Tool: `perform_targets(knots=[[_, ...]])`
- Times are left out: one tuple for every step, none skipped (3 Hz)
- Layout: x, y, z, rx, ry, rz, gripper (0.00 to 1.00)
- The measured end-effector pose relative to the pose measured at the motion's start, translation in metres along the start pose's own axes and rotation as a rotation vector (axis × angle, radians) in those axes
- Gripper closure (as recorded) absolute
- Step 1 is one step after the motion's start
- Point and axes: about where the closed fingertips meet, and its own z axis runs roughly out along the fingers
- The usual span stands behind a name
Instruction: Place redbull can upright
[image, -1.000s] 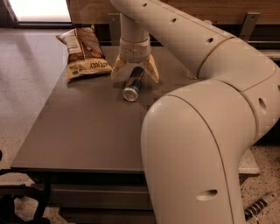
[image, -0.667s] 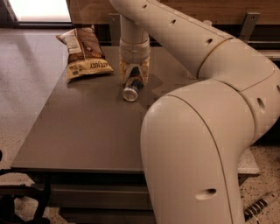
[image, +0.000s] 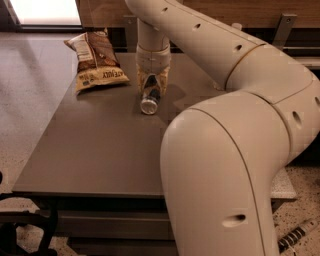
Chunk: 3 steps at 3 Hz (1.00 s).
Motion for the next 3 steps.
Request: perform_targets(knots=[[-0.001,0.001,0.001,-0.001,-0.002,0.0,1.0],[-0.005,0.002,-0.012,-0.033,-0.057,-0.031,1.0],[-0.009,-0.003,-0.037,-0.069,-0.14,-0.065,1.0]])
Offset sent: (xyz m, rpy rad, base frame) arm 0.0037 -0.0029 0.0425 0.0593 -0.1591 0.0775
